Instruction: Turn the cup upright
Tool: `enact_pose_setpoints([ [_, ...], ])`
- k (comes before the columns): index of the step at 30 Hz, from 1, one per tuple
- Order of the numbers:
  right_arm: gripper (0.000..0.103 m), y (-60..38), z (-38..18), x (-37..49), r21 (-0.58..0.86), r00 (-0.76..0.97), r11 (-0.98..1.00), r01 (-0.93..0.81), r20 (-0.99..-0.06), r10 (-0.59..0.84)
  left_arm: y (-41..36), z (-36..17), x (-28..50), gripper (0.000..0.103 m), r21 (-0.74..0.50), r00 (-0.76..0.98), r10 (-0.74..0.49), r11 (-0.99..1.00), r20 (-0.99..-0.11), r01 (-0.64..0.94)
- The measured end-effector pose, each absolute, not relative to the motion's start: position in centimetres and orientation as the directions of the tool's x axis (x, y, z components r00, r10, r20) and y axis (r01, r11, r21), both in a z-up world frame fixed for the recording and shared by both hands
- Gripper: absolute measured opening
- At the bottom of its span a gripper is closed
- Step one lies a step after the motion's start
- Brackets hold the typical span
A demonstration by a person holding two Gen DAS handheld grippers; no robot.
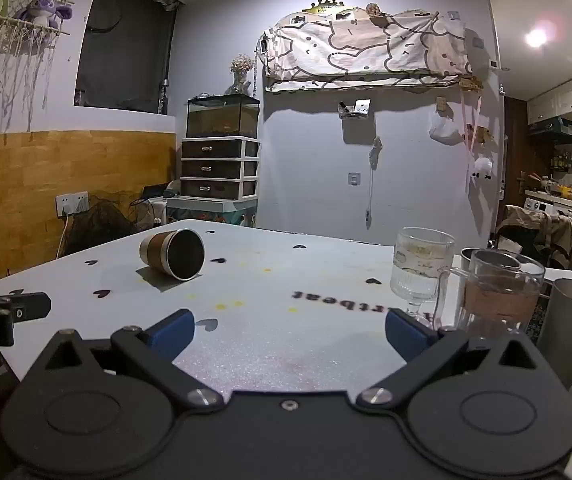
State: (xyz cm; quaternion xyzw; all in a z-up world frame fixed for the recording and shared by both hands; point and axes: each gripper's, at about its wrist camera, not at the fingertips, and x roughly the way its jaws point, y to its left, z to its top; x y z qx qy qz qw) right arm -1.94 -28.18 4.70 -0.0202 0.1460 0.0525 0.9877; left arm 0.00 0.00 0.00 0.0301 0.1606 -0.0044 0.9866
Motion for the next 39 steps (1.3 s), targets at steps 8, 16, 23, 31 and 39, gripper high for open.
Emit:
enact_pose_setpoints([
  [8, 0.103, -28.17, 4.69, -1.90, -0.025, 0.950, 0.994, -0.110, -0.295, 0.098, -0.11, -0.03, 0.01, 0.103, 0.058, 0.949, -0.002, 0.998, -0.315, 0.021],
  [16, 0.103, -28.16, 4.71, -1.93, -0.027, 0.951, 0.994, -0.109, -0.295, 0.096, -0.16, -0.15, -0.14, 0.103, 0.057, 0.949, -0.003, 0.998, -0.315, 0.022],
  [23, 0.103, -28.18, 4.72, -1.95, -0.026, 0.950, 0.994, -0.110, -0.296, 0.098, -0.05, -0.11, -0.13, 0.103, 0.052, 0.949, -0.006, 0.998, -0.316, 0.024],
  [31, 0.103, -28.19, 4.72, -1.95, -0.026, 0.950, 0.994, -0.109, -0.296, 0.097, -0.26, 0.06, -0.06, 0.103, 0.050, 0.949, -0.008, 0.998, -0.317, 0.025],
  [39, 0.103, -28.18, 4.68, -1.97, -0.025, 0.950, 0.994, -0.110, -0.297, 0.098, -0.22, 0.09, -0.04, 0.103, 0.048, 0.948, -0.008, 0.999, -0.317, 0.024],
])
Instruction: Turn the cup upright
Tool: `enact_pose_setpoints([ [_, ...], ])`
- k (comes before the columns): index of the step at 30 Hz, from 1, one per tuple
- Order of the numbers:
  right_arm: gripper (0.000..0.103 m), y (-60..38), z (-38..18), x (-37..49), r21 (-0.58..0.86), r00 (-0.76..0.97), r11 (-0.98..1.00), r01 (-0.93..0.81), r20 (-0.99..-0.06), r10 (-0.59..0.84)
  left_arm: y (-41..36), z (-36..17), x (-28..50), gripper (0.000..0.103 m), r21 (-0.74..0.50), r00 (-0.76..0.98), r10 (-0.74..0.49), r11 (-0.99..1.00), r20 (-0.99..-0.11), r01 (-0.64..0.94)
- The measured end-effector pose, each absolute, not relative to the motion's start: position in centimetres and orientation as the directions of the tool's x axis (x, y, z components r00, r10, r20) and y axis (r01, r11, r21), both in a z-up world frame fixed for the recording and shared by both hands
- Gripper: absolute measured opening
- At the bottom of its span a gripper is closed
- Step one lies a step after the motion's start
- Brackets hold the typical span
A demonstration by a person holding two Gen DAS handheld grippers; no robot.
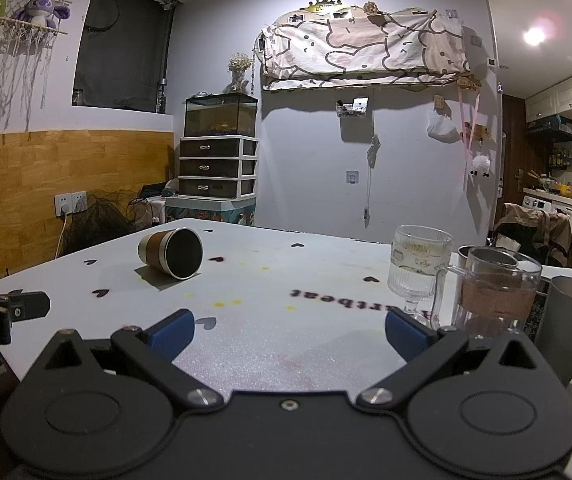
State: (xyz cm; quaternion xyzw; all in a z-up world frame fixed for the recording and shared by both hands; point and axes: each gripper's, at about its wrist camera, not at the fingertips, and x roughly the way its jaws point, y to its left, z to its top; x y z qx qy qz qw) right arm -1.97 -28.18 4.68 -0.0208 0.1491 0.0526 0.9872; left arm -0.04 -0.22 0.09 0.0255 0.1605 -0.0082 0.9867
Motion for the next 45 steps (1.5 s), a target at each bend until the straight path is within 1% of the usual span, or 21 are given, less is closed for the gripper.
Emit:
enact_pose_setpoints([
  [45, 0.103, -28.14, 4.62, -2.01, -0.023, 0.950, 0.994, -0.109, -0.298, 0.098, 0.07, -0.03, 0.20, 0.103, 0.039, 0.948, -0.012, 0.999, -0.319, 0.026],
])
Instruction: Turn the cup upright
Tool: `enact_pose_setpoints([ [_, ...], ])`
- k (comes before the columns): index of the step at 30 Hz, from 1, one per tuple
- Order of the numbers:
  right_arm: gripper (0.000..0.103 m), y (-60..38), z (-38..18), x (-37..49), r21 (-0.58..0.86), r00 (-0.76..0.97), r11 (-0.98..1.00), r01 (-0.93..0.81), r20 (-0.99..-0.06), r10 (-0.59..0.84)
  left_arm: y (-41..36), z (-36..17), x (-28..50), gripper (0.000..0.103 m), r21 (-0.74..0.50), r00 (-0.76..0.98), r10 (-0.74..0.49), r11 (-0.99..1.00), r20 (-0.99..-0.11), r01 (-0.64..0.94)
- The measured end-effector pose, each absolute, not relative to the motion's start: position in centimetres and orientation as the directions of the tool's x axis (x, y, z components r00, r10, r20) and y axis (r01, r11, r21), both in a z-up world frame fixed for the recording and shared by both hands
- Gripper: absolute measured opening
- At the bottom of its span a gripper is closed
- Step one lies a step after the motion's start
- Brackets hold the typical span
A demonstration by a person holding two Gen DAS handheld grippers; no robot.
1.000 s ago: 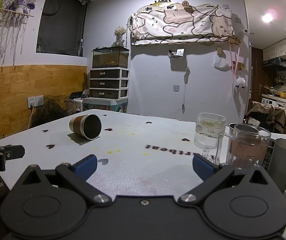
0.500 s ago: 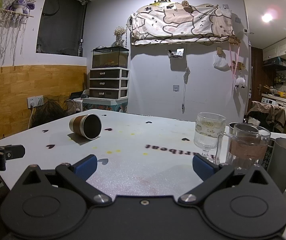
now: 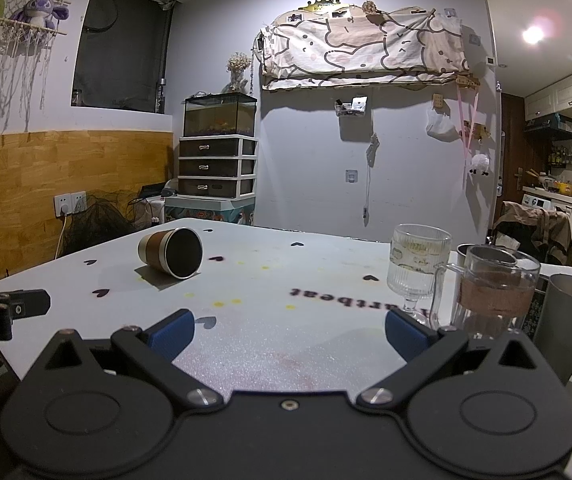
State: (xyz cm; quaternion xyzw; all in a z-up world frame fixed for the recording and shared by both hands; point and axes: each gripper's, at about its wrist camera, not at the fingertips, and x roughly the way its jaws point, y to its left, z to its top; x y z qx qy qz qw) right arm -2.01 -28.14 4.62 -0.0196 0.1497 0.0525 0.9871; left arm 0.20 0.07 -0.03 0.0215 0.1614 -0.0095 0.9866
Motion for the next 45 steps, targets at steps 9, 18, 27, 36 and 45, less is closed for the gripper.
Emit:
enact_pose_setpoints([
  [9, 0.103, -28.2, 4.6, -2.1, -0.022, 0.950, 0.994, -0.109, -0.298, 0.098, 0.1, 0.0, 0.0, 0.103, 0.032, 0.948, -0.017, 0.999, -0.317, 0.029],
  [18, 0.103, -28.0, 4.7, -2.4, -0.028, 0.953, 0.994, -0.110, -0.285, 0.097, 1.0, 0.4, 0.5, 0.103, 0.007, 0.962, -0.014, 1.000, -0.272, 0.016],
  [27, 0.103, -27.9, 4.7, -3.2, -0.028, 0.956, 0.993, -0.115, -0.276, 0.103, 2.2, 3.0, 6.3, 0.102, -0.100, 0.970, 0.042, 0.993, -0.238, -0.067],
  [36, 0.103, -27.4, 4.0, -3.3, -0.039, 0.955, 0.992, -0.122, -0.276, 0.106, 2.4, 5.0, 17.2, 0.101, -0.323, 0.942, 0.088, 0.925, -0.324, -0.198],
  [45, 0.103, -29.1, 3.4, -3.6, -0.035, 0.965, 0.997, -0.071, -0.256, 0.059, 2.9, 2.5, 28.0, 0.096, -0.440, 0.815, 0.031, 0.830, -0.579, -0.344],
])
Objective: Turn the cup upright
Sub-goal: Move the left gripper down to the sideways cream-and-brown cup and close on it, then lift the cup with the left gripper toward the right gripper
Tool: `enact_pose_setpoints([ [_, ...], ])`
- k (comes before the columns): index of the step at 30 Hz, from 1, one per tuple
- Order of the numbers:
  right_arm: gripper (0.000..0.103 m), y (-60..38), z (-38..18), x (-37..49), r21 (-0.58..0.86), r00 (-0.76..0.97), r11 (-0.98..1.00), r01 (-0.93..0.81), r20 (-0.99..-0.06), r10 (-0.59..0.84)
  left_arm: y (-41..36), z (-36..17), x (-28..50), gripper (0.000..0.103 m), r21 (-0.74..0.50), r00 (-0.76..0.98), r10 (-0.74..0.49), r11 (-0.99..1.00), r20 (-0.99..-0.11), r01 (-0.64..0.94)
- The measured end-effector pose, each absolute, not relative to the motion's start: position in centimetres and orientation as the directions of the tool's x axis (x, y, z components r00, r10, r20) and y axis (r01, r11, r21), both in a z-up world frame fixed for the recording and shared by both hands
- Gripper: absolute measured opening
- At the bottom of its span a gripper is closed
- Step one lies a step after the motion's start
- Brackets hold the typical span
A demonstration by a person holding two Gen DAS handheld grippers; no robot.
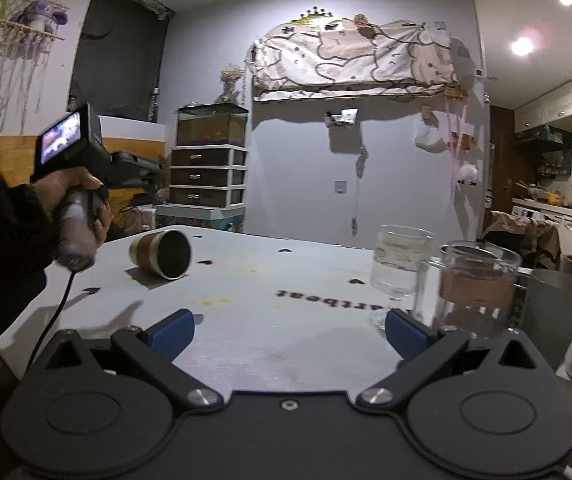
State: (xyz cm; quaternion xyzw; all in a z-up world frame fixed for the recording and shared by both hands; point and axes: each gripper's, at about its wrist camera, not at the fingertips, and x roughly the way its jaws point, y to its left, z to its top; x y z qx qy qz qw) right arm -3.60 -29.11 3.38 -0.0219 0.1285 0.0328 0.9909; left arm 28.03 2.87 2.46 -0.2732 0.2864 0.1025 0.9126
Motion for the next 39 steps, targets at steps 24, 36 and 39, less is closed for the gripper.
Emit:
enact_pose_setpoints([
  [24, 0.103, -31.6, 2.6, -1.8, -0.001, 0.957, 1.000, -0.005, -0.291, 0.004, 2.5, -1.3, 31.2, 0.083, -0.517, 0.674, -0.165, 0.776, -0.720, -0.362],
  [36, 0.103, -32.8, 3.7, -3.4, 0.048, 0.966, 0.998, 0.046, -0.256, -0.032, -4.1, -1.7, 19.1, 0.084, -0.518, 0.528, -0.474, 0.852, -0.705, 0.073],
  [39, 0.103, -33.0, 4.1, -4.0, 0.054, 0.968, 0.997, 0.054, -0.246, -0.039, -6.2, -1.7, 16.1, 0.084, -0.500, 0.452, -0.531, 0.843, -0.717, 0.196],
])
